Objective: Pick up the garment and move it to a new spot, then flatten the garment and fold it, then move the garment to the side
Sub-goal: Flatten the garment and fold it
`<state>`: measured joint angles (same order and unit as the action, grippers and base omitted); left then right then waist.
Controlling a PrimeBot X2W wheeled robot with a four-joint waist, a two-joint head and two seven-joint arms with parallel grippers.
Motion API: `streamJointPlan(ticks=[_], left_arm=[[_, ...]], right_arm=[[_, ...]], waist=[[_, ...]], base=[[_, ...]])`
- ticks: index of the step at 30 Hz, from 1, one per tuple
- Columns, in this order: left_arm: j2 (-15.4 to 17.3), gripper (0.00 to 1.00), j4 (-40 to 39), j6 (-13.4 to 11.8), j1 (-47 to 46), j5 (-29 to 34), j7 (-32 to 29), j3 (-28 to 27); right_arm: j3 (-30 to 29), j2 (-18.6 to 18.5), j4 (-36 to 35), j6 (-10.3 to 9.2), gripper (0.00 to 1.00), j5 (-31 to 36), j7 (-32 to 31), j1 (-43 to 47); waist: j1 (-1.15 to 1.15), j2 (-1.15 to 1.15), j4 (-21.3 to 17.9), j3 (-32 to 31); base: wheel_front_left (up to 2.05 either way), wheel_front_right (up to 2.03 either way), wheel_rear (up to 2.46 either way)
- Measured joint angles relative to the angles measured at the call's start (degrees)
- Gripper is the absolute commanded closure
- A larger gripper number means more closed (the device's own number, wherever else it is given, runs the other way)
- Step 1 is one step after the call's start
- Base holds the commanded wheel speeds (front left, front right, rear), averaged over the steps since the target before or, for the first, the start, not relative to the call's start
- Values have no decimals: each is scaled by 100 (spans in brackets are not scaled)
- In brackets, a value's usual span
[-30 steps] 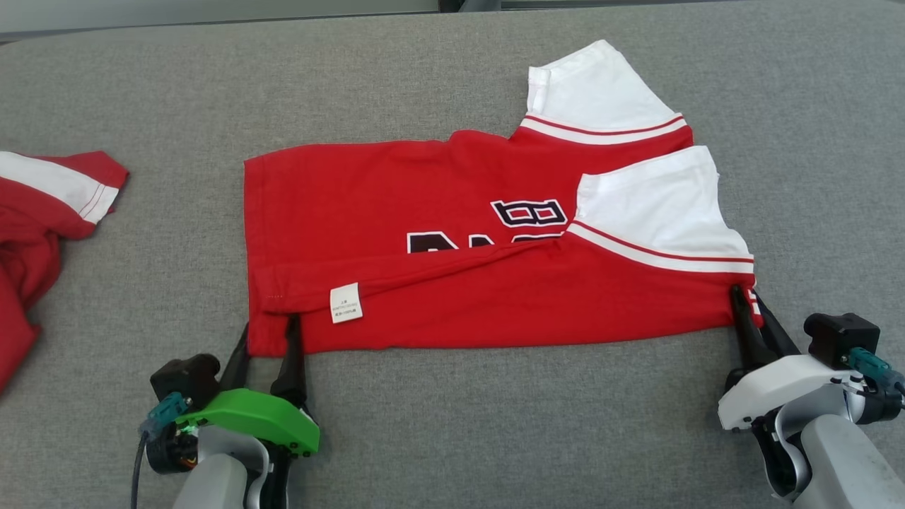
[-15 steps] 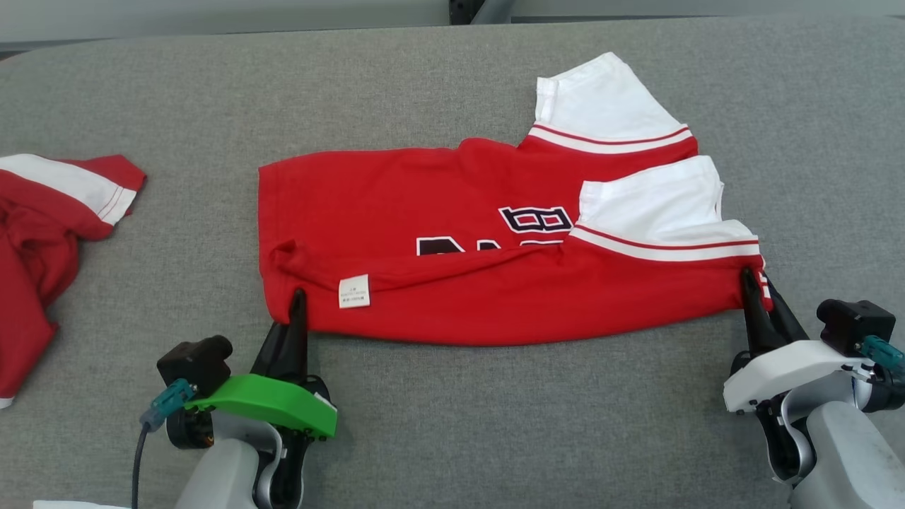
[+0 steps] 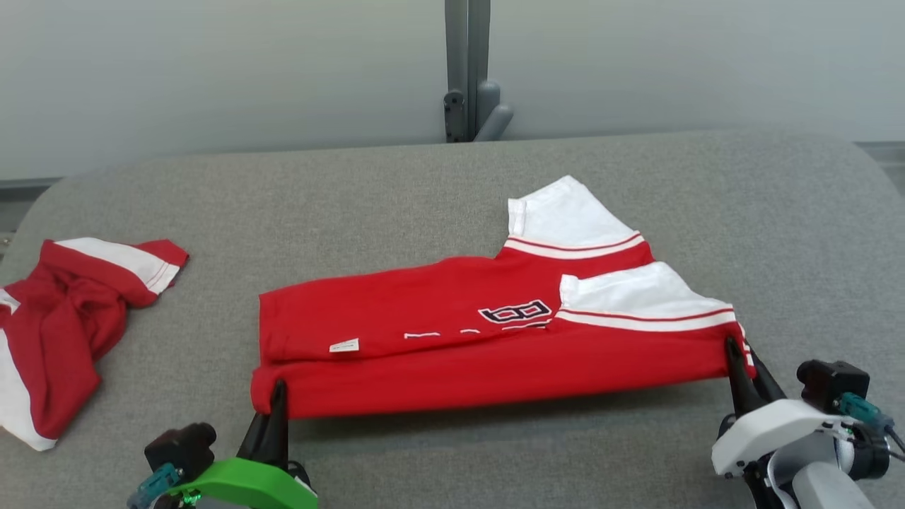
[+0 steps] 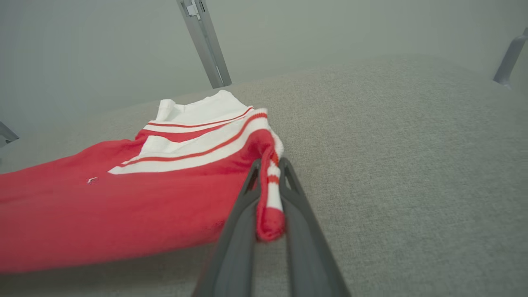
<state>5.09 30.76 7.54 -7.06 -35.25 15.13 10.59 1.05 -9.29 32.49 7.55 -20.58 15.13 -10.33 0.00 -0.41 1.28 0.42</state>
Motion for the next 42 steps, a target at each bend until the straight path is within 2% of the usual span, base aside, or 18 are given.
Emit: streamJointPlan(ticks=[9,21,22,23,24,30,34,42], left_arm=[[-71,100,122,1,681,19,0,-166],[-193,100,642,1,1133,280,0,-127],[-197,92,648,1,1133,335,0,-168],[-200,54,639,1,1132,389,0,-204],[-209,0,633,1,1130,431,0,-259],[-208,0,214,0,944,989,0,-700],[-205,0,-3,0,548,1215,1,-673],[102,0,534,0,-699,1323,1,-366]], right_arm=[[103,18,-45,1,100,-102,0,802],[342,-56,73,0,100,-100,0,1341],[339,-56,71,0,100,-91,0,1352],[322,-56,59,0,62,-74,0,1352],[297,-58,45,0,0,-46,-1,1349],[-87,-90,-342,-3,0,315,0,1134],[-142,-60,-515,-3,0,422,0,867],[188,25,-659,-2,0,511,0,-9]], waist=[[0,0,-110,-566],[0,0,-65,-336],[0,0,-57,-310],[0,0,-50,-284],[0,0,-43,-256],[0,0,9,-96],[0,0,41,42],[0,0,53,463]], base=[[0,0,0],[0,0,0],[0,0,0],[0,0,0],[0,0,0],[0,0,0],[0,0,0],[0,0,0]])
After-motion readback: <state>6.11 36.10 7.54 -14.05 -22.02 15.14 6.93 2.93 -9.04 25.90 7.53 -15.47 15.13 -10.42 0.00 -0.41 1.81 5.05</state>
